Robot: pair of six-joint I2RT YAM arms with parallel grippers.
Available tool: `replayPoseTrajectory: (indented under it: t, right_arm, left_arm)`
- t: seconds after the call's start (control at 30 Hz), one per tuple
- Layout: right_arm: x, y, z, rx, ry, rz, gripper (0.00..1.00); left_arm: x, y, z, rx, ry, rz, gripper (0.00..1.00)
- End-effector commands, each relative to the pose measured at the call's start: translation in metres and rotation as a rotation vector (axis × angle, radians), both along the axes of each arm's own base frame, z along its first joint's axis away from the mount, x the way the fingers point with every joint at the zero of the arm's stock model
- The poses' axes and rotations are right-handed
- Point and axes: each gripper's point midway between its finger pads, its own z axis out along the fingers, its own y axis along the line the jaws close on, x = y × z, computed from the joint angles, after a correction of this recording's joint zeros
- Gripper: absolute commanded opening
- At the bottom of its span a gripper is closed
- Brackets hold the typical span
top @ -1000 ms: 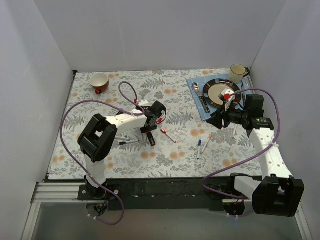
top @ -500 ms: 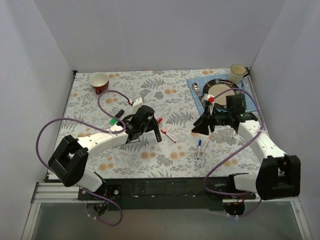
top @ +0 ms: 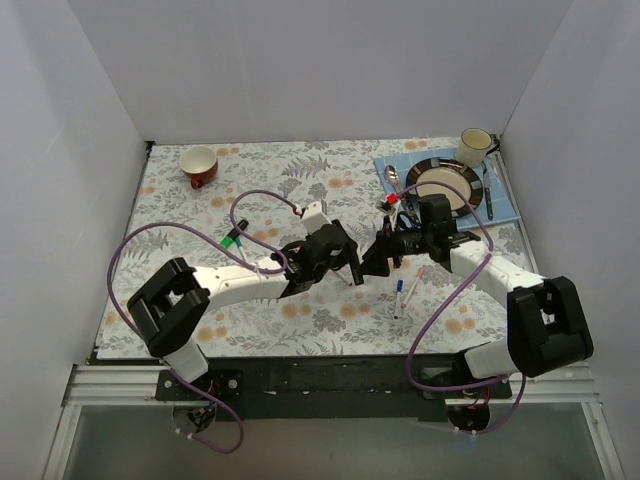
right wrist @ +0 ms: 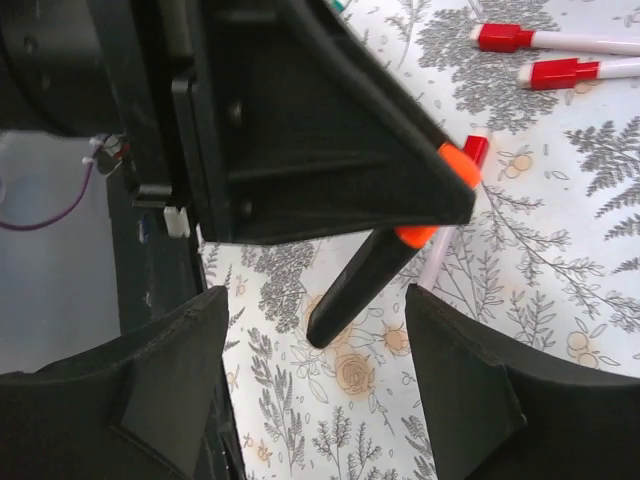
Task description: Open the pen caps
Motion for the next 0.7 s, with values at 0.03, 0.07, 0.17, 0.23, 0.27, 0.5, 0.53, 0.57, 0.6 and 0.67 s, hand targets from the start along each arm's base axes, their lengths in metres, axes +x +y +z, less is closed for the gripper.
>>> replayPoseTrajectory:
  t: [0.03,0.07,0.17,0.23,0.27,0.5,0.53,0.57,0.6,0.67]
  right_arm:
    - [0.014,0.005,-0.005,-0.002,-0.003,-0.066,0.79]
    - [0.014,0.006,-0.008,-0.007,0.003,-0.067,0.79]
    - [0.015,0.008,-0.014,-0.026,0.009,-0.073,0.77]
    - [0.017,0.007,-0.016,-0.036,0.007,-0.089,0.75]
    - [0.017,0.008,-0.017,-0.036,0.010,-0.090,0.74]
    - [0.016,0.009,-0.015,-0.026,0.016,-0.091,0.27]
    - [0.017,0.008,-0.015,-0.028,0.016,-0.095,0.15]
    - [0.018,0.008,-0.015,-0.030,0.014,-0.099,0.10]
    - [0.017,0.008,-0.014,-0.029,0.014,-0.097,0.05]
    - [0.016,0.008,-0.013,-0.026,0.011,-0.089,0.01]
  left_arm:
    - [0.010,-0.011,0.031,-0.092,-0.054,0.096,0.06]
    - [0.011,-0.011,0.031,-0.096,-0.055,0.108,0.06]
    - [0.011,-0.013,0.033,-0.120,-0.043,0.141,0.05]
    - [0.007,-0.018,0.031,-0.125,-0.034,0.141,0.04]
    - [0.008,-0.019,0.032,-0.139,-0.029,0.150,0.04]
    - [0.002,-0.030,0.032,-0.161,-0.009,0.146,0.06]
    - [0.001,-0.030,0.032,-0.165,-0.004,0.146,0.08]
    - [0.000,-0.029,0.032,-0.170,0.000,0.146,0.10]
    - [-0.001,-0.027,0.034,-0.174,-0.001,0.146,0.14]
    - [-0.003,-0.024,0.037,-0.190,0.002,0.152,0.35]
